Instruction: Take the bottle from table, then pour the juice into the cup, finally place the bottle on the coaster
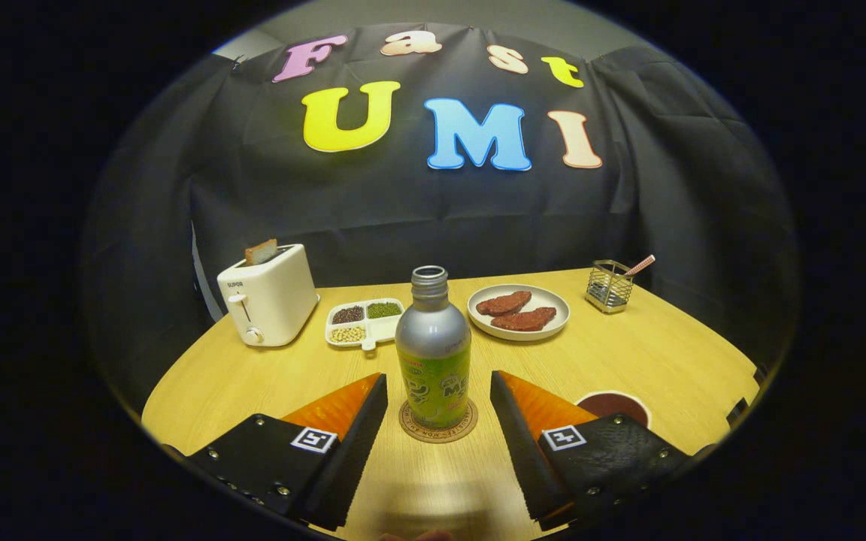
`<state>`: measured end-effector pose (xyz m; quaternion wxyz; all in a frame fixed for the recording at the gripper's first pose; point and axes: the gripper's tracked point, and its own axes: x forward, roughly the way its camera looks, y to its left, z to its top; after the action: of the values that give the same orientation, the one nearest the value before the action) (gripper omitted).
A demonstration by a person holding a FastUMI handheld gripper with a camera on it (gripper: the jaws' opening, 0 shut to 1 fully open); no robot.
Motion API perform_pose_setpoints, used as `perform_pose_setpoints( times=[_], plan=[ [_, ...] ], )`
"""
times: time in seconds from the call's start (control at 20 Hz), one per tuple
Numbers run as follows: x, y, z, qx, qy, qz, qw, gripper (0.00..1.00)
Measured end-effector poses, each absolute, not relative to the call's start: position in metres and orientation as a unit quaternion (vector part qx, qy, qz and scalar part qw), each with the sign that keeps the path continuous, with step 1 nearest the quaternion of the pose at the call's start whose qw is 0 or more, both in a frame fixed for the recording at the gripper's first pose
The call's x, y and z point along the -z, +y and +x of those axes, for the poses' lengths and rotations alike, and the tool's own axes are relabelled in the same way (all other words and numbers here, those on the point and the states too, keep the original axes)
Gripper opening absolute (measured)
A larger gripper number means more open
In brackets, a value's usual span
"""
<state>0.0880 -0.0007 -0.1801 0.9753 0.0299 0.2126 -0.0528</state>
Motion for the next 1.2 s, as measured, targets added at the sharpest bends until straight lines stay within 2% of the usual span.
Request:
perform_pose_setpoints(
  times=[0.6, 1.2],
  plan=[
    [0.096, -0.004, 0.029, 0.019, 0.136, 0.026, 0.990, 0.84],
    [0.041, 0.007, 0.000, -0.009, 0.088, 0.021, 0.996, 0.84]
  ],
)
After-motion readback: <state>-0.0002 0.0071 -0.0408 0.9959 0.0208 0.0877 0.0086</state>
